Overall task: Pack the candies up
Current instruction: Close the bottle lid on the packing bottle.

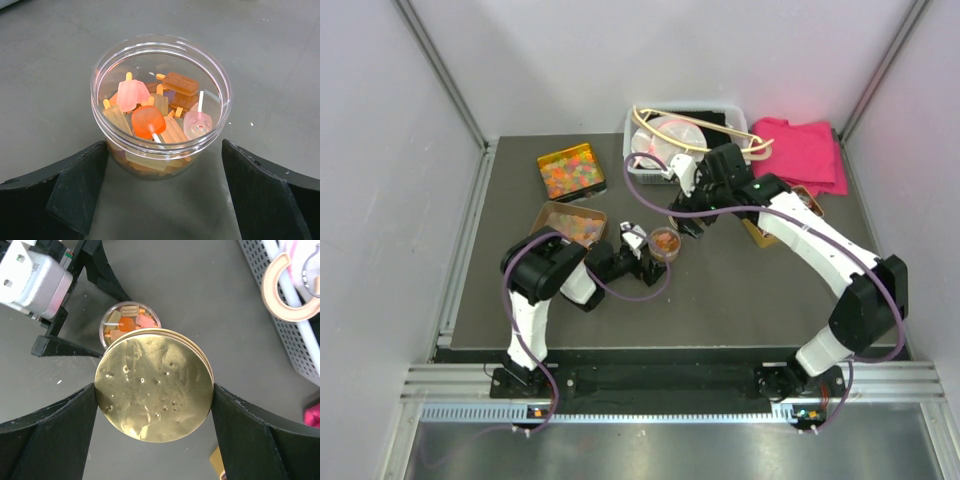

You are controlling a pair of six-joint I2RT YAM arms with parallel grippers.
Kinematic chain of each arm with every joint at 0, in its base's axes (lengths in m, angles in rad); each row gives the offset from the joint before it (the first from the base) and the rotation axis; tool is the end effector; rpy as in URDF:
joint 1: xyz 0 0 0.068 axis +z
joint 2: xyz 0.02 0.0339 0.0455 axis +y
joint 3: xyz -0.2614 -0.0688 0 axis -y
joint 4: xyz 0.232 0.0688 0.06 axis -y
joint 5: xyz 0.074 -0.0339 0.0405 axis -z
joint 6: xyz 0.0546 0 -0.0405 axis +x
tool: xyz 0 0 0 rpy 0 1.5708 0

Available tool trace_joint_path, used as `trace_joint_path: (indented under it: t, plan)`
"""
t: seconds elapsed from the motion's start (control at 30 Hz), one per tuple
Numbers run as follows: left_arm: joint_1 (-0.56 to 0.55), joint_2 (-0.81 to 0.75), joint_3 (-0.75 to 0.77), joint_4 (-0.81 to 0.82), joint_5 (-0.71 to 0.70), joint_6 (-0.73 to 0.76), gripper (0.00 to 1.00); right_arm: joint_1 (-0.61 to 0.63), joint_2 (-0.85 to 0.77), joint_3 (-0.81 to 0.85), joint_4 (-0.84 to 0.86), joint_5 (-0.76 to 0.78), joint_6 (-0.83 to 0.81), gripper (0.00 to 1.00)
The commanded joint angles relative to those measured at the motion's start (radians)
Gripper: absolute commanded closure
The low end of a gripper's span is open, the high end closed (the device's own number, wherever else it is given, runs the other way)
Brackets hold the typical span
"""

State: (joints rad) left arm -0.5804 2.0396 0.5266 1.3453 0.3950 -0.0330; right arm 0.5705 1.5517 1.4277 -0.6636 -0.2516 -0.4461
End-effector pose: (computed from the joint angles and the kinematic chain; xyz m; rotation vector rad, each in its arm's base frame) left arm 0.2678 -0.2008 0.0978 0.7652 1.6204 -0.7878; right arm 0.2806 0.1962 0.3158 -1.2519 1.9948 0.3572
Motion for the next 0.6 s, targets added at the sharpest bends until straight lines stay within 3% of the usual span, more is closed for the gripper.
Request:
trace_joint_path:
  t: [0.0, 0.57]
  plan:
    - [-0.004, 0.042, -0.002, 0.25, 0.061, -0.042, 0.01, -0.015, 0.05, 0.033, 0.042, -0.054, 0.026, 0.16]
    - [-0.024, 0.079, -0.019, 0.353, 0.119, -0.028, 0.01, 0.02, 0.173, 0.068, 0.059, -0.078, 0.038, 0.18]
